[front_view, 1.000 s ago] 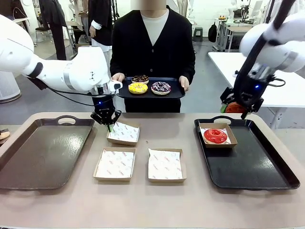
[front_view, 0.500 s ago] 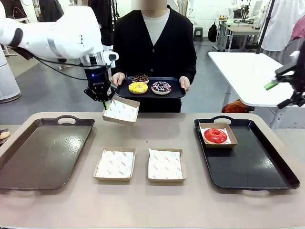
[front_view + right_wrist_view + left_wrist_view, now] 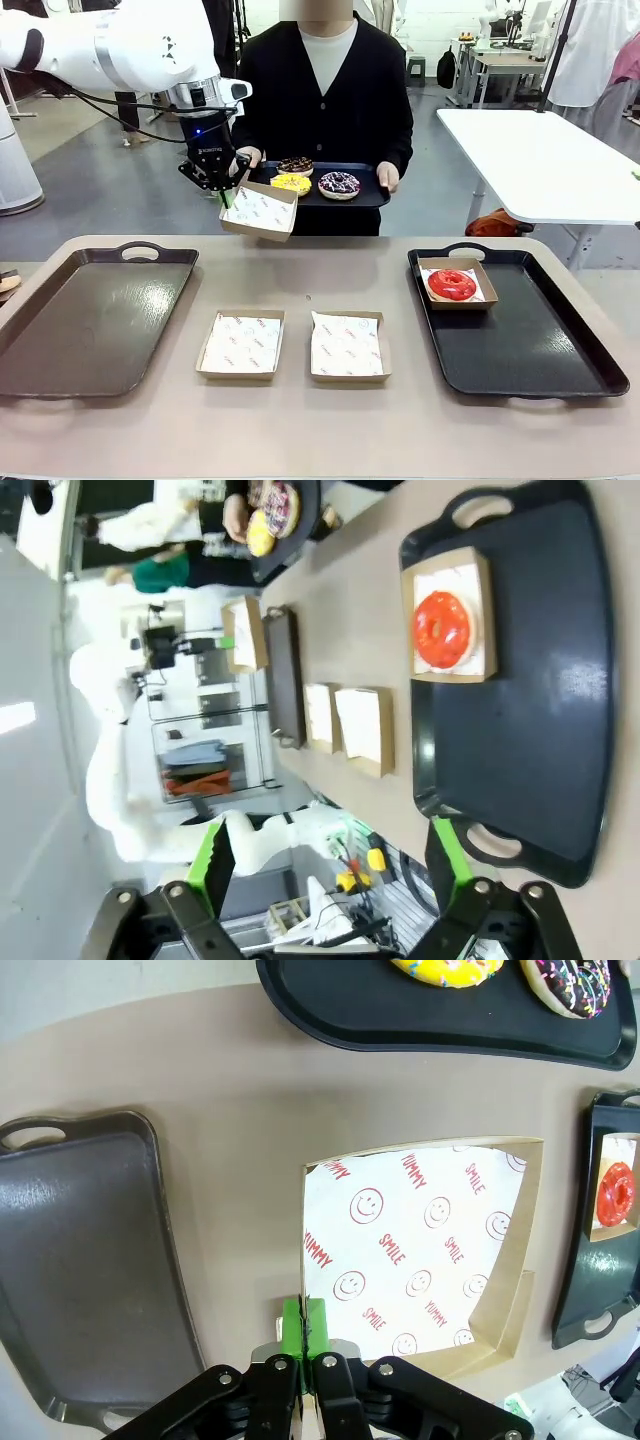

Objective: Individually package the donuts and arrange them on the tray.
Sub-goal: Place the picked Paper togo box on the Handle tray while simultaneously picking up another Paper togo box from the table with the other hand.

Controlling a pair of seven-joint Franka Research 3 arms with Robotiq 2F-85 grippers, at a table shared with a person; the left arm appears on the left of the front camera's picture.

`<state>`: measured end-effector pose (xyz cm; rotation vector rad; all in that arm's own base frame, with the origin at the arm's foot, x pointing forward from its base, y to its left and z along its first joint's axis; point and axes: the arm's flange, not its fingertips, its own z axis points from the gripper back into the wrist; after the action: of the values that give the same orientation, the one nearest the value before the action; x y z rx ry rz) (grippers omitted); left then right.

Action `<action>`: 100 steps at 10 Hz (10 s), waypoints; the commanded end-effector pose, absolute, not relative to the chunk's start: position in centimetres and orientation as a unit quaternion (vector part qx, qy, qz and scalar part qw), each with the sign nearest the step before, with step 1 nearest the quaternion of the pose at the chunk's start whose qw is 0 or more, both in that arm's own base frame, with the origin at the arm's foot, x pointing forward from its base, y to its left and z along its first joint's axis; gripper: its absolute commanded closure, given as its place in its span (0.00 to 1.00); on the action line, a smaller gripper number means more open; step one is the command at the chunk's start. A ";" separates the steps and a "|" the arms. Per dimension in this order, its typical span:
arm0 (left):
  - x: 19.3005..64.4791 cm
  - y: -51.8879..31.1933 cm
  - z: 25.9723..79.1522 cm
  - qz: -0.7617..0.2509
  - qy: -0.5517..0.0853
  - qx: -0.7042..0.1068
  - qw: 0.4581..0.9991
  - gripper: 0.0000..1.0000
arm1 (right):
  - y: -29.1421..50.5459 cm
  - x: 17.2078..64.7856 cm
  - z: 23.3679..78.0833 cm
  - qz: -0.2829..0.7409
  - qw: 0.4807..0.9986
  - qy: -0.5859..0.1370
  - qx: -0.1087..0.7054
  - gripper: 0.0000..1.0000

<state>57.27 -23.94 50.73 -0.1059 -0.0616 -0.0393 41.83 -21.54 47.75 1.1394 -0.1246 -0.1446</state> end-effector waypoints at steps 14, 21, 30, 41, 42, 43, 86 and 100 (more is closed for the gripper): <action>57.3 -23.5 50.5 -0.023 -0.032 -0.052 0.998 1.00 | -25.2 40.7 41.5 -0.061 0.790 -0.061 0.607 0.00; 57.3 -23.5 50.5 -0.023 -0.032 -0.052 0.998 1.00 | -25.2 40.7 41.5 -0.061 0.790 -0.061 0.607 0.00; 57.3 -23.5 50.5 -0.023 -0.032 -0.052 0.998 1.00 | -25.2 40.7 41.5 -0.061 0.790 -0.061 0.607 0.00; 52.6 -15.1 54.1 -0.032 -0.054 -0.074 0.995 0.99 | -14.6 44.1 48.5 -0.021 0.889 -0.025 0.458 0.00; 51.2 -13.4 54.4 -0.029 -0.056 -0.080 0.995 0.99 | -11.8 44.4 49.4 -0.019 0.907 -0.012 0.420 0.00; 50.1 -11.3 54.4 -0.023 -0.055 -0.075 0.995 0.99 | -8.1 44.9 50.1 -0.012 0.926 -0.003 0.376 0.00; 56.4 -0.5 38.2 0.020 0.031 -0.060 0.997 0.99 | 25.8 42.8 32.3 0.028 0.998 0.050 0.030 0.00; 58.7 -2.0 38.2 0.027 0.028 -0.034 0.999 0.32 | 25.7 42.9 32.0 0.035 0.997 0.070 0.026 1.00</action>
<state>58.17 -1.66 38.03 -0.0953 0.0577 0.0388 42.64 25.55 31.99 0.0771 0.1393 0.0801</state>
